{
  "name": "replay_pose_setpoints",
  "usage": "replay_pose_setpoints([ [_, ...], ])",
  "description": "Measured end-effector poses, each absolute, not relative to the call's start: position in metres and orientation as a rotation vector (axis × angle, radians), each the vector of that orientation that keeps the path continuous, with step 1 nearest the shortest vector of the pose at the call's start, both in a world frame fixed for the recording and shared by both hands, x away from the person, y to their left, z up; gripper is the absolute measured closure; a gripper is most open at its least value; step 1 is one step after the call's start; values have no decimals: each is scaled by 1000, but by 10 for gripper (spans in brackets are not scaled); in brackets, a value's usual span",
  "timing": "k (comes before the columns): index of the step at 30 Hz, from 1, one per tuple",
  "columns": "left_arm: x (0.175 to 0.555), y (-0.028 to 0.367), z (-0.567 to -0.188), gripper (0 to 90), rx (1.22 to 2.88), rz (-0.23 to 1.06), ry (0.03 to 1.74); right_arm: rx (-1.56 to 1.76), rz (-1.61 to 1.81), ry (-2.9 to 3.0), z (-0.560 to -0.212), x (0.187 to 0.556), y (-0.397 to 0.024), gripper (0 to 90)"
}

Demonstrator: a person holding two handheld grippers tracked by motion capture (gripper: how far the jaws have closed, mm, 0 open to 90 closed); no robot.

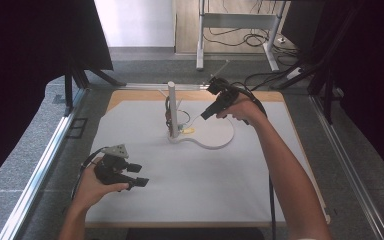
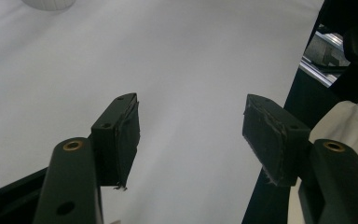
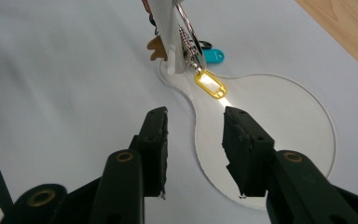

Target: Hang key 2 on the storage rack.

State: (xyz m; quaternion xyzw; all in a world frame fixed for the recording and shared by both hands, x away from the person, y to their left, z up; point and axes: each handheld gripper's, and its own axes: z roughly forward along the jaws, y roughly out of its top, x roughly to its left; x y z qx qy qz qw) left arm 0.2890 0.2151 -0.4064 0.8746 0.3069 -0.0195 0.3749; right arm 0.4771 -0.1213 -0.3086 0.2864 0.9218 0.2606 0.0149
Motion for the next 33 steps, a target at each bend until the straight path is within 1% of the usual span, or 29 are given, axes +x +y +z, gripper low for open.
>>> replay_pose_setpoints([
  [3, 287, 215, -406, 371, 2236, -52, 787, 902, 842, 2847, -309, 467, -133, 572],
  [9, 285, 216, -405, 371, 2231, -48, 783, 900, 879, 2808, -321, 442, -158, 552],
  [16, 283, 219, -404, 371, 2219, -31, 794, 935, 946, 2755, -344, 415, -191, 532],
  [24, 285, 214, -408, 370, 2248, -39, 793, 996, 1026, 2691, -379, 382, -231, 510],
  [29, 285, 212, -409, 369, 2257, -40, 795, 1053, 1023, 2666, -397, 370, -249, 506],
  [33, 286, 212, -409, 368, 2261, -39, 798, 1070, 1038, 2619, -398, 366, -256, 497],
])
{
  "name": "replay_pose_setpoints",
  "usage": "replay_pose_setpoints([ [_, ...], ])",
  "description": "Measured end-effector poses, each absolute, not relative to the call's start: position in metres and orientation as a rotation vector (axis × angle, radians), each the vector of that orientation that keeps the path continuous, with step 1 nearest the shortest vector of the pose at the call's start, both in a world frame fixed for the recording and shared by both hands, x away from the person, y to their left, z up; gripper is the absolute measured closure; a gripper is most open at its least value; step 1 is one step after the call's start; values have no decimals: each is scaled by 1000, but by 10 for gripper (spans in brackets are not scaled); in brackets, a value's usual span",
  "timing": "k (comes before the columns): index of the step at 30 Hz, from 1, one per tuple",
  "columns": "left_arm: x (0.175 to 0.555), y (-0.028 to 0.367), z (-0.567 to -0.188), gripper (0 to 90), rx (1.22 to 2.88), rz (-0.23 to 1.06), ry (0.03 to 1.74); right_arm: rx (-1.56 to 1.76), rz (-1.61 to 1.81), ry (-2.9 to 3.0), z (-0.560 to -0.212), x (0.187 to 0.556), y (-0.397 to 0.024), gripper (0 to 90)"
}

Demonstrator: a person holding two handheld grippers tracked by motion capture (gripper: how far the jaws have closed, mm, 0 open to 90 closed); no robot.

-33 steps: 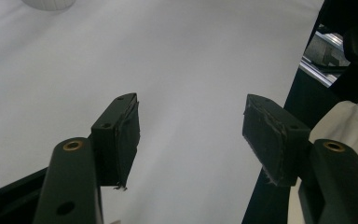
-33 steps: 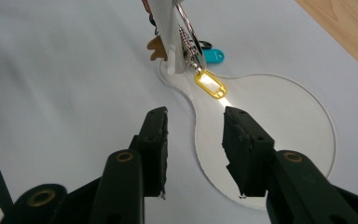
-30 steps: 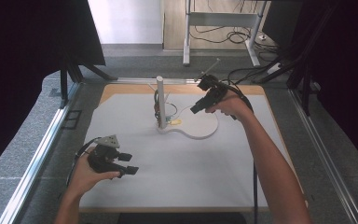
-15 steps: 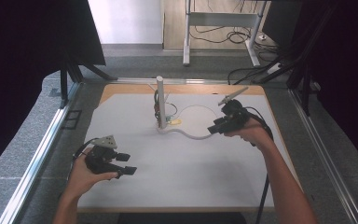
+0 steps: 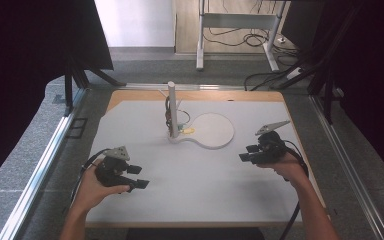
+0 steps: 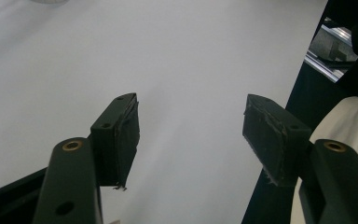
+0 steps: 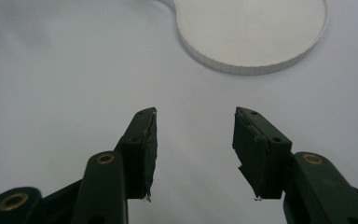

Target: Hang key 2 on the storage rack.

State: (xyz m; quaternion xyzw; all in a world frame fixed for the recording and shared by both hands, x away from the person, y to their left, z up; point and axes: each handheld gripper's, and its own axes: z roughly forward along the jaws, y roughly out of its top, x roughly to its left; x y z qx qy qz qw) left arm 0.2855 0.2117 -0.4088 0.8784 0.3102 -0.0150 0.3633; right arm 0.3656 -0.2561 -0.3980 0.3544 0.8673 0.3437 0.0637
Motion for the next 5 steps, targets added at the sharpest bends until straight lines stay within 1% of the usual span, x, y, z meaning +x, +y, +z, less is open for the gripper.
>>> replay_pose_setpoints([
  [3, 286, 211, -410, 367, 2267, -40, 796, 1069, 1023, 2577, -401, 362, -256, 455],
  [5, 286, 211, -410, 367, 2269, -39, 796, 1081, 980, 2554, -410, 360, -257, 423],
])
